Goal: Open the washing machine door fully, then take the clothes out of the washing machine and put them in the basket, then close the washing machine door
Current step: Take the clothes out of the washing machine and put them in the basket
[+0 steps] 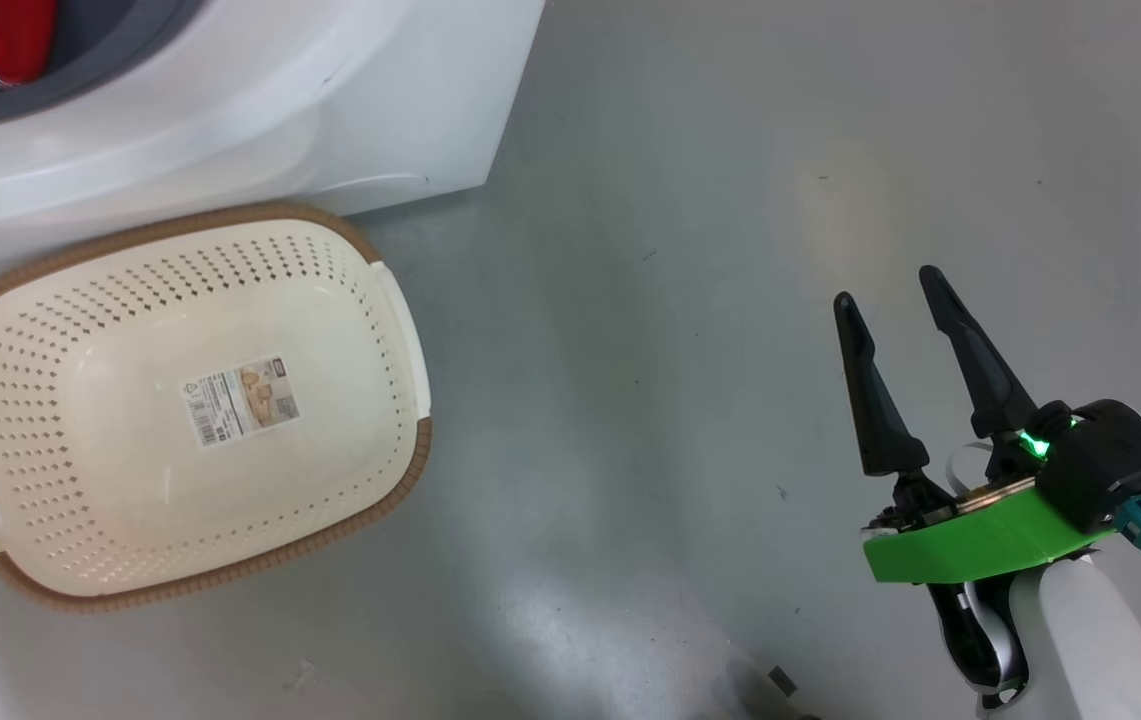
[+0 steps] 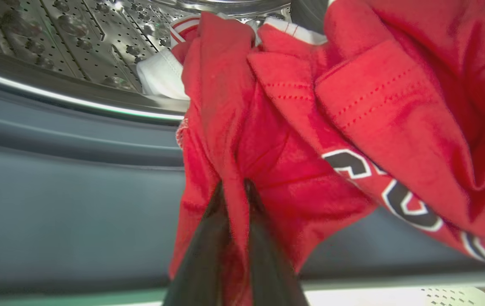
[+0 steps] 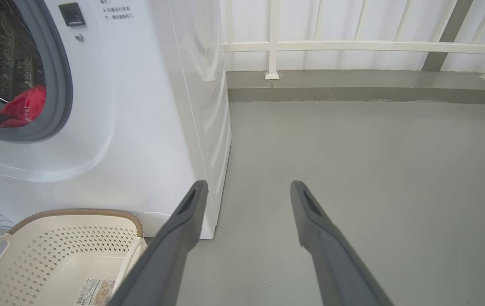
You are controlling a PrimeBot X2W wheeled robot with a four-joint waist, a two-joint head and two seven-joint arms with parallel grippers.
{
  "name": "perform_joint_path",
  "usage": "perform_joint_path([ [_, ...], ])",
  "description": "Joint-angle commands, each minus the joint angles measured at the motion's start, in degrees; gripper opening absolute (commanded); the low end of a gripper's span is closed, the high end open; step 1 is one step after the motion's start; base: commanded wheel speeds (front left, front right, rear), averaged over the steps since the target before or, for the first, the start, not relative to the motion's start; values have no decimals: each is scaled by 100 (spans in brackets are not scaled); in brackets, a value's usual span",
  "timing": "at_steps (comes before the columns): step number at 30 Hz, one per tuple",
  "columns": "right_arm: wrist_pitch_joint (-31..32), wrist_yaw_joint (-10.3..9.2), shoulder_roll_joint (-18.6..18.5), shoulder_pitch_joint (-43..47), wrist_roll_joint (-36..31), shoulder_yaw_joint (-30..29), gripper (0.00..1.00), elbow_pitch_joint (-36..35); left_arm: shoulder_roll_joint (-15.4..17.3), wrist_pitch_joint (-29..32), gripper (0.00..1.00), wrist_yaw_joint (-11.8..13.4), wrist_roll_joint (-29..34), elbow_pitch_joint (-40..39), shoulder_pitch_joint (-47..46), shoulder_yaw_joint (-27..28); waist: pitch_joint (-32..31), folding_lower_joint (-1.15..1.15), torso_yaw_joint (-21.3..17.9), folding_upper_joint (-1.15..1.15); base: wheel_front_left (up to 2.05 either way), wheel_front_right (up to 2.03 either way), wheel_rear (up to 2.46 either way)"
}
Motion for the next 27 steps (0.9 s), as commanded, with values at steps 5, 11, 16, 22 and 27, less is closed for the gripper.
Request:
perform_joint_path([
  [5, -37, 29, -48, -71, 78, 115, 100, -134, 288, -152, 0, -51, -33, -89, -111, 38, 48, 0, 23, 0, 0, 0, 0],
  [11, -37, 29, -48, -102, 105, 92, 100, -139, 259, -723, 0, -26, -119, -258, -176, 60, 97, 0, 93, 0, 0, 0, 0],
  [16, -37, 29, -48, -119, 124, 102, 100, -119, 255, -1198, 0, -54, -126, -383, -129, 22, 97, 0, 142, 0, 0, 0, 0],
  [22, -37, 29, -48, -144, 127, 114, 100, -103, 252, -1759, 0, -130, -308, -606, 36, 134, 71, 0, 211, 0, 0, 0, 0],
  [27, -37, 29, -48, -144, 117, 79, 100, -92, 276, -1924, 0, -218, -599, -1132, 283, 414, 45, 0, 289, 0, 0, 0, 0],
])
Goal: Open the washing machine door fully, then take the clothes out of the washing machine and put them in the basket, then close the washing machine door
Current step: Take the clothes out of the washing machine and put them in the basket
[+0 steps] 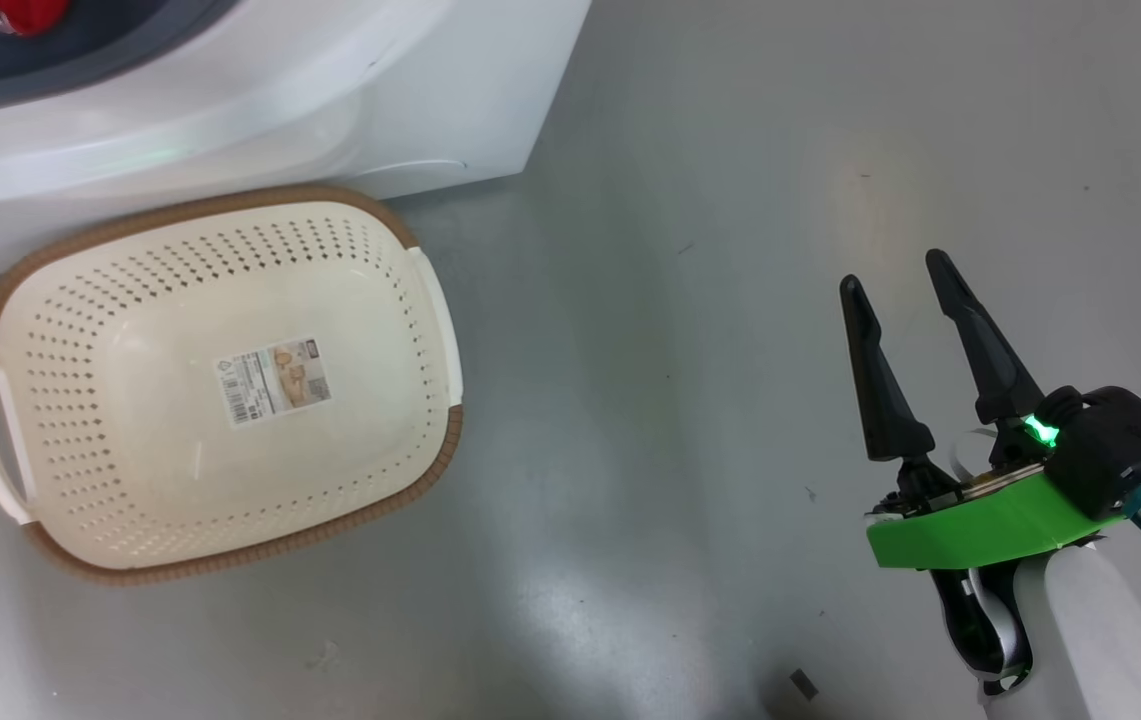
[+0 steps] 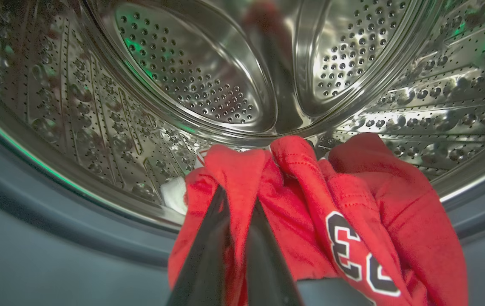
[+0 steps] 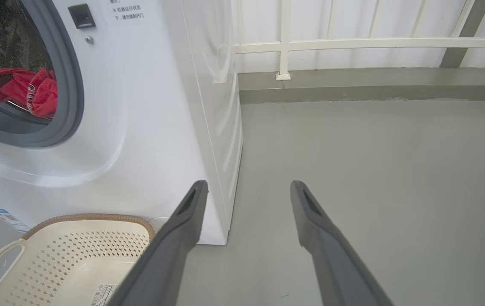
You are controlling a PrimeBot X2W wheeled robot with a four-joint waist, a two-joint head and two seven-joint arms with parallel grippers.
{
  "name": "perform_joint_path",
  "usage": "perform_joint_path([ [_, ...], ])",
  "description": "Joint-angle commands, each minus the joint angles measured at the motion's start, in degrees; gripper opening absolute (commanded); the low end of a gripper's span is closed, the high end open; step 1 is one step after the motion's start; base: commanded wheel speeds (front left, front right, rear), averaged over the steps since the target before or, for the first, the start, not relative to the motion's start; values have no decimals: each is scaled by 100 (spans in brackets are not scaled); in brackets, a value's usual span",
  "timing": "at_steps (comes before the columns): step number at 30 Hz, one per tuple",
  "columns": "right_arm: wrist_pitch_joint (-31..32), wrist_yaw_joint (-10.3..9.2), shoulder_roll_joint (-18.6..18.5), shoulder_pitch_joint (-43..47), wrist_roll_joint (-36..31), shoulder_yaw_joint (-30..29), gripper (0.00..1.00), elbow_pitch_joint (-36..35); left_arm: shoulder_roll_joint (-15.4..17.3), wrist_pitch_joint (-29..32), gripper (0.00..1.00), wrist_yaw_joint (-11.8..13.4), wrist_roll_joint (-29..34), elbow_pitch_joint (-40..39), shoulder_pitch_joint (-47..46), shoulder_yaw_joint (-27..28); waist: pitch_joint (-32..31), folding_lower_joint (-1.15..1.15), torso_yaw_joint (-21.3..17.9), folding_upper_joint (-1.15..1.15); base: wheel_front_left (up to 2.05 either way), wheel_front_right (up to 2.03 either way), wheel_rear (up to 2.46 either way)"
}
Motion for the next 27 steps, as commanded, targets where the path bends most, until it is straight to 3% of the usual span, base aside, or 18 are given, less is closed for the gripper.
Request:
perform_joint_path([
  [1, -37, 29, -47, -22, 13, 91, 100, -102, 277, -63, 0, -18, -38, -218, 115, 118, -15, 0, 30, 0, 0, 0, 0],
  [12, -37, 29, -47, -12, 6, 45, 100, -106, 240, -70, 0, 125, -18, -2399, 1436, 537, -171, 0, 200, 0, 0, 0, 0],
  [27, -37, 29, -47, 164, -36, -119, 100, -83, -16, -71, 0, 299, -35, -3810, 3088, 732, -606, 0, 410, 0, 0, 0, 0],
])
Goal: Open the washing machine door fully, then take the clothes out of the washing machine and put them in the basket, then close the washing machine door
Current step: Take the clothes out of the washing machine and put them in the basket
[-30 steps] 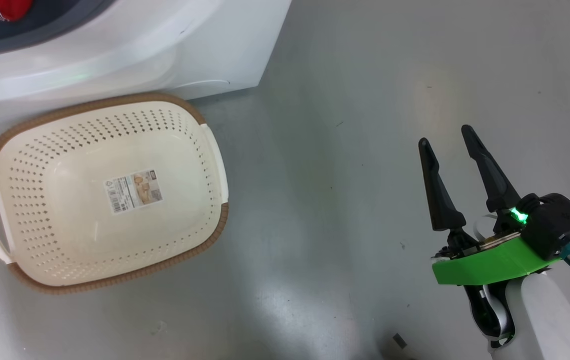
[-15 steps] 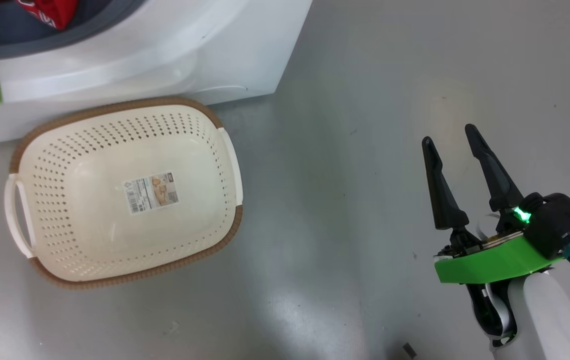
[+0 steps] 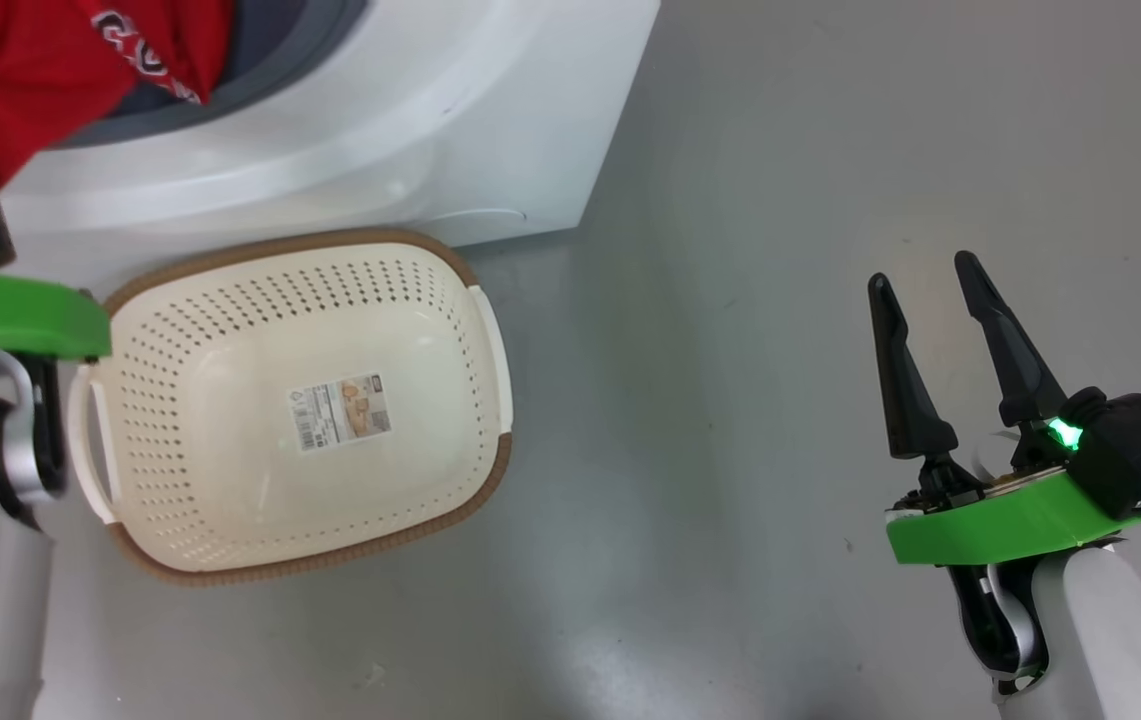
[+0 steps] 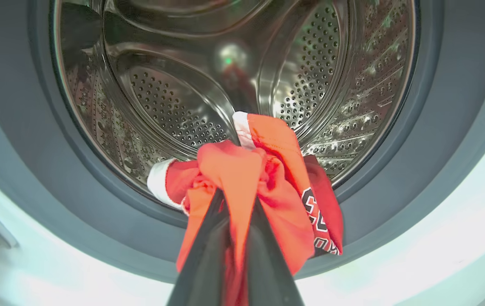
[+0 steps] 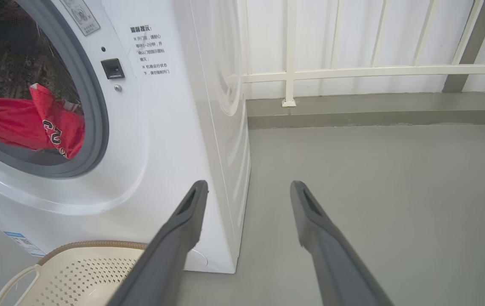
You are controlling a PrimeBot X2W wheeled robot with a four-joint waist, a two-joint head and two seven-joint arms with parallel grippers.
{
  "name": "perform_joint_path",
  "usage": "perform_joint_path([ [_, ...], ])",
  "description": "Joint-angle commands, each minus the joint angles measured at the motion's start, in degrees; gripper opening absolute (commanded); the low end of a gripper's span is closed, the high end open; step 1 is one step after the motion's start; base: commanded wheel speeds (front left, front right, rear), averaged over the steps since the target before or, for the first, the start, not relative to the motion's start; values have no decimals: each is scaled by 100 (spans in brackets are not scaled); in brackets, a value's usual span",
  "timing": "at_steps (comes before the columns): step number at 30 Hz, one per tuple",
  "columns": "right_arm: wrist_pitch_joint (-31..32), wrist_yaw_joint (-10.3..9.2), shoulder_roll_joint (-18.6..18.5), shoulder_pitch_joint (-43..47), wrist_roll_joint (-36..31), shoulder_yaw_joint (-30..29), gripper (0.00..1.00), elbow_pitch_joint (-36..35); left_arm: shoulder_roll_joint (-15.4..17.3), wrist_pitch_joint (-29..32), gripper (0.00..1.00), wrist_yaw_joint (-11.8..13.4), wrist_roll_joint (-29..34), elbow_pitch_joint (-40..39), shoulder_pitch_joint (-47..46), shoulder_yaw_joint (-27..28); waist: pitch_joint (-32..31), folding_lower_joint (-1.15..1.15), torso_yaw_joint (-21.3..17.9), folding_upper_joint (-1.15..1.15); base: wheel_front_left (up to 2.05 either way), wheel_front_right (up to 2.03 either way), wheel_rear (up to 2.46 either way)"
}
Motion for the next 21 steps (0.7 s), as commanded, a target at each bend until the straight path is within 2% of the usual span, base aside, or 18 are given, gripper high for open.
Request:
perform_joint_path([
  [1, -36, 29, -43, 125, -39, 73, 100, -109, 186, -69, 0, 83, -26, -333, 213, 218, -119, 0, 82, 0, 0, 0, 0],
  [21, -36, 29, -43, 611, -98, -122, 100, -92, -325, -28, 0, 249, -77, -1714, 1864, -5, -1179, 0, 455, 0, 0, 0, 0],
])
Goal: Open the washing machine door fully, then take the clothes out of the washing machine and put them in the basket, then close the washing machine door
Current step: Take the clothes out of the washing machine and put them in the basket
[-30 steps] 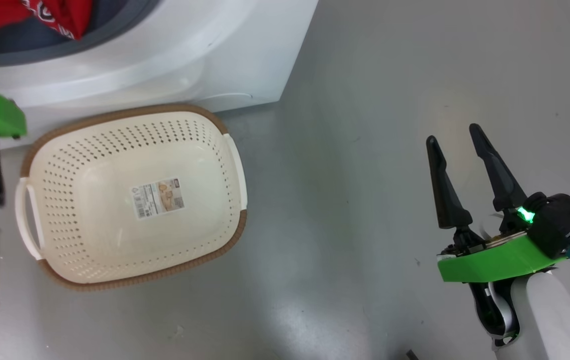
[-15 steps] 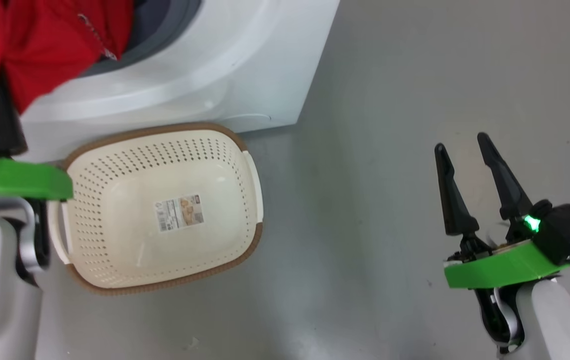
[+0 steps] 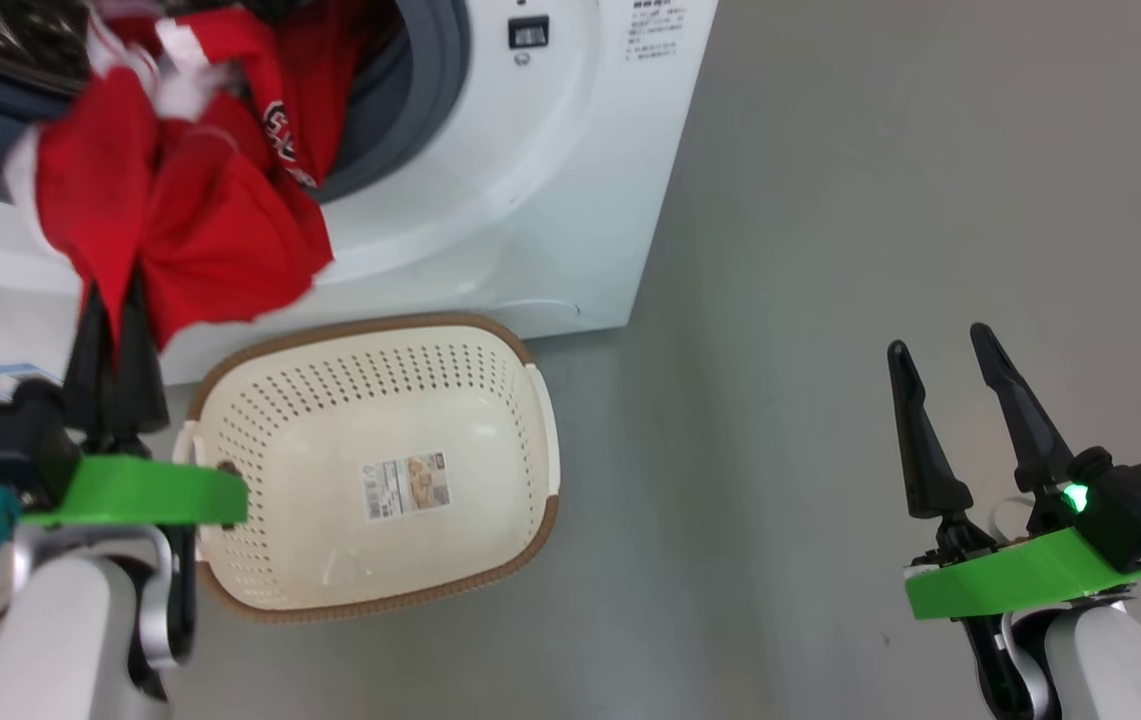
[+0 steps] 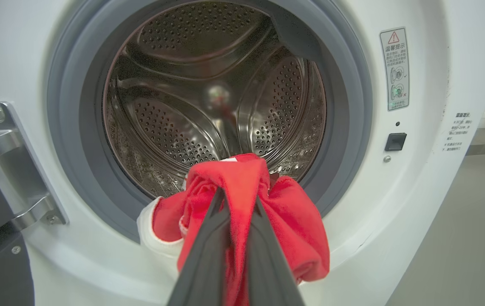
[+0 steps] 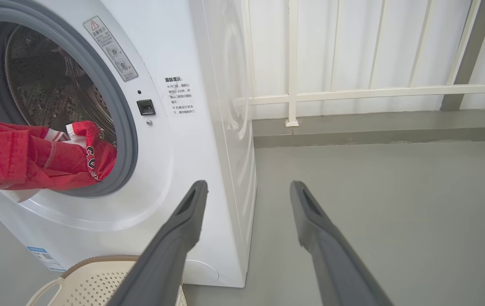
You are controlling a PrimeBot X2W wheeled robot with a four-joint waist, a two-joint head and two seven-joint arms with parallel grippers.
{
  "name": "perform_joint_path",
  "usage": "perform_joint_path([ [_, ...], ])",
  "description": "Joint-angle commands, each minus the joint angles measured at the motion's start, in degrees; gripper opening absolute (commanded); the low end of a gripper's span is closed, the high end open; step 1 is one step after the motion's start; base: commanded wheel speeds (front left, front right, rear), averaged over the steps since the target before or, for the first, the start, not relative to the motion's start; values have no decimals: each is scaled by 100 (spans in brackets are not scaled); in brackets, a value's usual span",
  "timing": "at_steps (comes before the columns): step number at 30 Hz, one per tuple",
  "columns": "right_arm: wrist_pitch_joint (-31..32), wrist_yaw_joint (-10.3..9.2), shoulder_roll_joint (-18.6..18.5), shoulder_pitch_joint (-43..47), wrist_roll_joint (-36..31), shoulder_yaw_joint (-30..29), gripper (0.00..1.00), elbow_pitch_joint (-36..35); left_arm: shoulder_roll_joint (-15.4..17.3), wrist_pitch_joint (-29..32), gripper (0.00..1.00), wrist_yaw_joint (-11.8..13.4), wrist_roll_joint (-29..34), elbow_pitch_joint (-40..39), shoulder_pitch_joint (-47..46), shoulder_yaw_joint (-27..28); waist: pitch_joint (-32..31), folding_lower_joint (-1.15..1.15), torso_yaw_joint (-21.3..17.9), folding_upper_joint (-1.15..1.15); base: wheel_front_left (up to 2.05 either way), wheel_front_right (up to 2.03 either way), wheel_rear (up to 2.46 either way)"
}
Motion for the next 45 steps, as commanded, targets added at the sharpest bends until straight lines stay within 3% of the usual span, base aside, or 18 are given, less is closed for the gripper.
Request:
perform_joint_path([
  [1, -37, 29, -43, 64, -65, 80, 100, -148, 159, -2, 0, 74, -25, -270, 103, 167, -180, 0, 93, 0, 0, 0, 0],
  [14, -37, 29, -43, 118, -23, -17, 100, -184, 38, 330, 0, 334, 17, -1546, 745, -12, -343, 0, 206, 0, 0, 0, 0],
  [33, -37, 29, -43, 205, -70, -129, 100, -262, -81, 474, 0, 483, 34, -2204, 1102, -250, -445, 0, 278, 0, 0, 0, 0],
  [37, -37, 29, -43, 182, -52, -84, 100, -271, -105, 516, 0, 447, -31, -2016, 1102, -301, -370, 0, 257, 0, 0, 0, 0],
  [45, -37, 29, -43, 58, -34, -31, 100, -263, -318, 316, 0, 262, -312, -912, 796, -359, -57, 0, 185, 0, 0, 0, 0],
])
